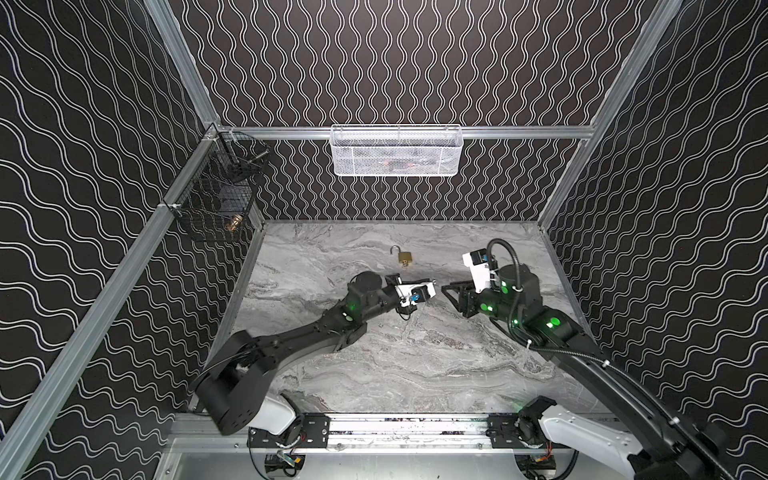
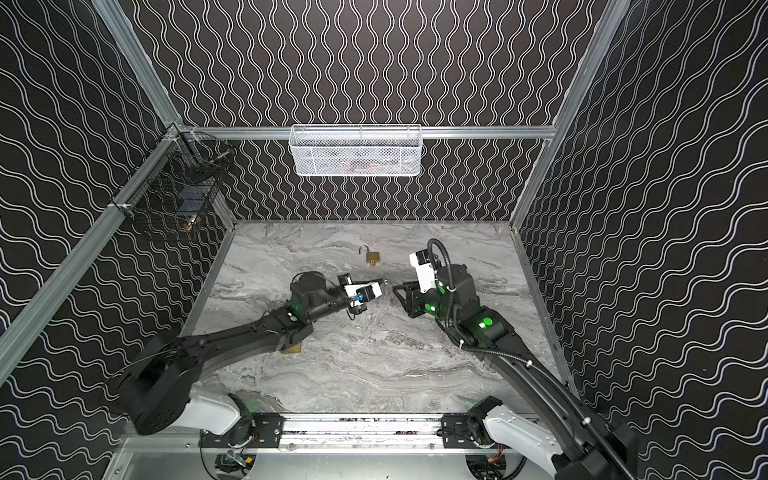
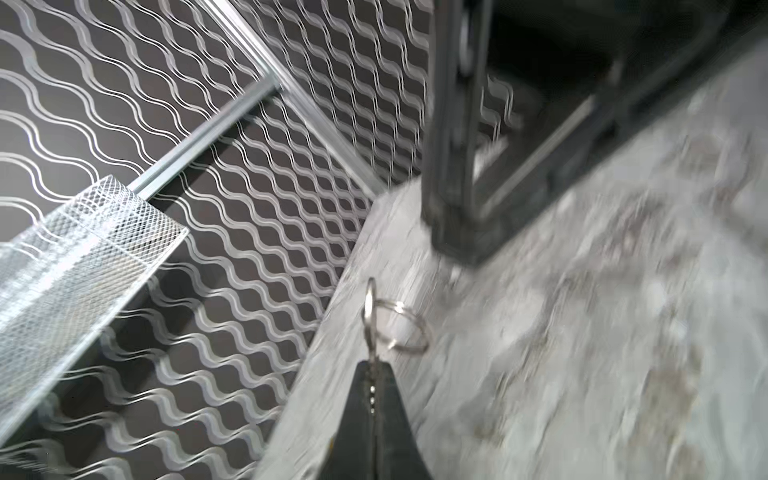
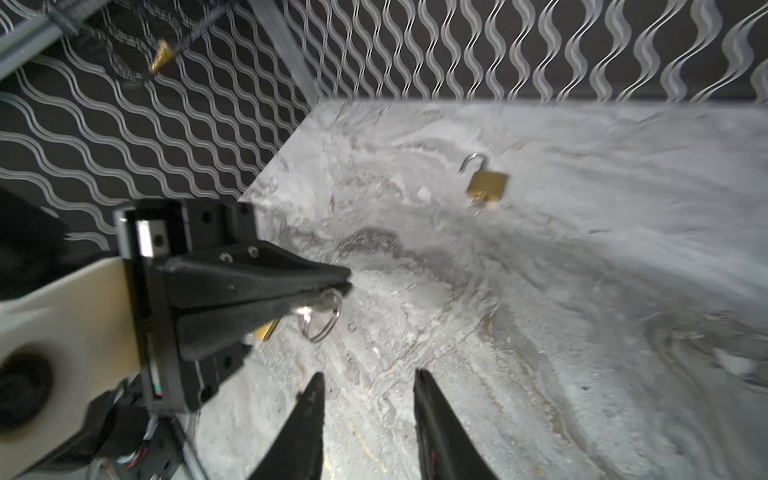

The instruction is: Unlock with the key

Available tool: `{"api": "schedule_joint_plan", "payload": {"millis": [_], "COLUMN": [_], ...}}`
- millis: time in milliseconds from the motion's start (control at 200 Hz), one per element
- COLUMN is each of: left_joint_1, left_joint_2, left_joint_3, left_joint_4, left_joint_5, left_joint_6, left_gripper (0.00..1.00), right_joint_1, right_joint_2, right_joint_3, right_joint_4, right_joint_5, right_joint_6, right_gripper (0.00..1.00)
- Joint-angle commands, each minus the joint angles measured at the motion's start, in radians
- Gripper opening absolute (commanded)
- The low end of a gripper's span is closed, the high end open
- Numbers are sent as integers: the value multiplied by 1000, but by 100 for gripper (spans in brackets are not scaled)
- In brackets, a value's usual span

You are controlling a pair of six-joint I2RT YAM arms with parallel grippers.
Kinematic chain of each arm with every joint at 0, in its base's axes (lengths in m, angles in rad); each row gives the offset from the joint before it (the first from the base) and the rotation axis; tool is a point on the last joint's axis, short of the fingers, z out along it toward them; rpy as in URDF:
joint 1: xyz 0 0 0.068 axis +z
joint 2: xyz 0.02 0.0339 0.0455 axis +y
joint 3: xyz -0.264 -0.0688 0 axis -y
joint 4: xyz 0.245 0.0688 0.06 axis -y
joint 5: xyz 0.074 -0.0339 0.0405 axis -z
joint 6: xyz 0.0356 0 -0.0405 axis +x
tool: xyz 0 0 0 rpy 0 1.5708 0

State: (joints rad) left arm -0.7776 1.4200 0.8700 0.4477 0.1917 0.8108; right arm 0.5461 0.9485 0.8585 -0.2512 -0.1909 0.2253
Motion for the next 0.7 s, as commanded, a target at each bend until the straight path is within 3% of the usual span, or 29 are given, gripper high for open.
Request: {"api": "schedule_joint_plan", "payload": {"millis": [0, 75, 160, 240, 345, 445, 561, 696], "left_joint_1": [-31, -55, -69, -73, -104, -149, -201, -252], "left_joint_2": [-36, -34, -62, -127, -243, -320, -393, -464], "left_joint_3": [132, 227, 264, 235, 111, 91, 114, 151], "left_joint_4": [-629, -878, -972, -911, -588, -479, -491, -517], "left_joint_5": [-261, -455, -613, -678, -705, -681, -626, -527], "left_joint_6": [426, 633, 862, 1072, 1367, 1459, 1521, 1529], "left_gripper": [0, 0, 0, 0, 0, 0, 0, 0], "right_joint_1": [-2, -4, -20, -44, -66, -66, -66, -65], "right_joint_2": [-79, -142, -192, -189, -143, -126, -120, -53], "right_joint_3": [-52, -113, -166, -183, -167, -163, -164, -71], "right_joint_4": [69, 117, 169, 207, 250, 328, 461, 481], "right_joint_5": [108, 194, 236, 180, 4, -183, -368, -587], "right_joint_6": [-4, 9, 6, -5, -31, -50, -29, -25], "right_gripper": [46, 49, 53, 56, 59, 62, 67, 66]}}
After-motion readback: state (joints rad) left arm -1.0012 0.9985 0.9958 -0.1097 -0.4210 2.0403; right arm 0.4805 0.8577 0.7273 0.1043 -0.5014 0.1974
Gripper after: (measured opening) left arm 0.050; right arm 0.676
